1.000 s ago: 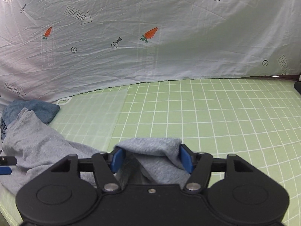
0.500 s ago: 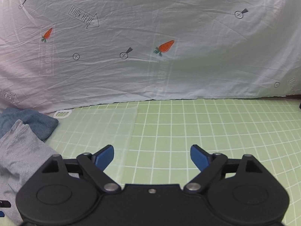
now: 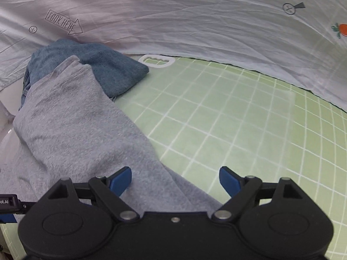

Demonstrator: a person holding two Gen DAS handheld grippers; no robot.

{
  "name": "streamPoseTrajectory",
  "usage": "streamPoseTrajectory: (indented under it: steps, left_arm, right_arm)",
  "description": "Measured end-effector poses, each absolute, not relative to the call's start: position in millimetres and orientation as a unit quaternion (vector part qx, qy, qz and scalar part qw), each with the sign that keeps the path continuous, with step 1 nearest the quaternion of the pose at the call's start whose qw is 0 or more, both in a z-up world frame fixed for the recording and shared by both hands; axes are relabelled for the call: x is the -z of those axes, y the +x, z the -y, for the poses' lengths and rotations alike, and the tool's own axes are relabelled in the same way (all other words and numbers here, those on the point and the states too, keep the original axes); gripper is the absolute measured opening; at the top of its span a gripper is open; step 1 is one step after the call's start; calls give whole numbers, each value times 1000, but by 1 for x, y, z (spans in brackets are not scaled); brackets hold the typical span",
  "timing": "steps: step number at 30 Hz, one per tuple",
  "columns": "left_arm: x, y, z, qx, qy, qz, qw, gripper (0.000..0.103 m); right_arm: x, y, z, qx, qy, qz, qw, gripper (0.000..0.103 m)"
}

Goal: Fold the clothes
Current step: 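Lift the grey hoodie off the jeans and spread it across the mat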

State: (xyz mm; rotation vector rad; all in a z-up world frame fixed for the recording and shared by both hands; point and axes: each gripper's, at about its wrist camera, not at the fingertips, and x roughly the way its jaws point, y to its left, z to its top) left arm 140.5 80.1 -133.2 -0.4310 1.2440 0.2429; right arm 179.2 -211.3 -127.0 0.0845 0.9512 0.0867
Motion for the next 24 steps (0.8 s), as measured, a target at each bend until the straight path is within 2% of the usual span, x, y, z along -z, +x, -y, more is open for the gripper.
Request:
streamPoseTrajectory:
  steps: [2, 3, 4, 5, 6, 7, 8, 9, 11, 14, 16, 24]
  left_arm:
    - [133, 140, -80, -113, -198, -576, 785, 85]
    - [133, 140, -79, -113, -196, -575, 786, 85]
    - [132, 140, -79, -116, -193, -573, 788, 83]
    - [131, 139, -78, -125, -189, -570, 790, 71]
    - [129, 137, -78, -137, -187, -565, 792, 61]
    - [127, 136, -79, -139, -191, -558, 795, 46]
    - [126, 135, -81, -137, -199, -556, 795, 39]
    - [123, 133, -82, -137, -203, -552, 797, 34]
    - [118, 129, -83, -135, -211, -543, 801, 25]
    - [101, 118, -80, -116, -212, -524, 816, 18]
    - [87, 108, -70, -101, -209, -514, 826, 16]
    - [44, 63, -14, 7, -164, -483, 860, 16]
  right_arm:
    - [138, 189, 199, -65, 40, -474, 877, 85]
    - [143, 193, 194, -77, 40, -483, 872, 80]
    - [144, 193, 191, -91, 40, -481, 871, 70]
    - [144, 192, 189, -106, 39, -479, 871, 61]
    - [145, 192, 186, -120, 39, -477, 870, 38]
    - [145, 191, 184, -135, 38, -475, 869, 18]
    - [141, 186, 184, -137, 36, -466, 874, 16]
    - [135, 181, 186, -136, 40, -455, 879, 8]
    - [124, 170, 192, -135, 48, -432, 890, 8]
    - [95, 147, 217, -122, 92, -392, 907, 7]
    - [71, 127, 234, -112, 119, -359, 919, 4]
    - [-2, 6, 297, -37, 74, -249, 965, 4]
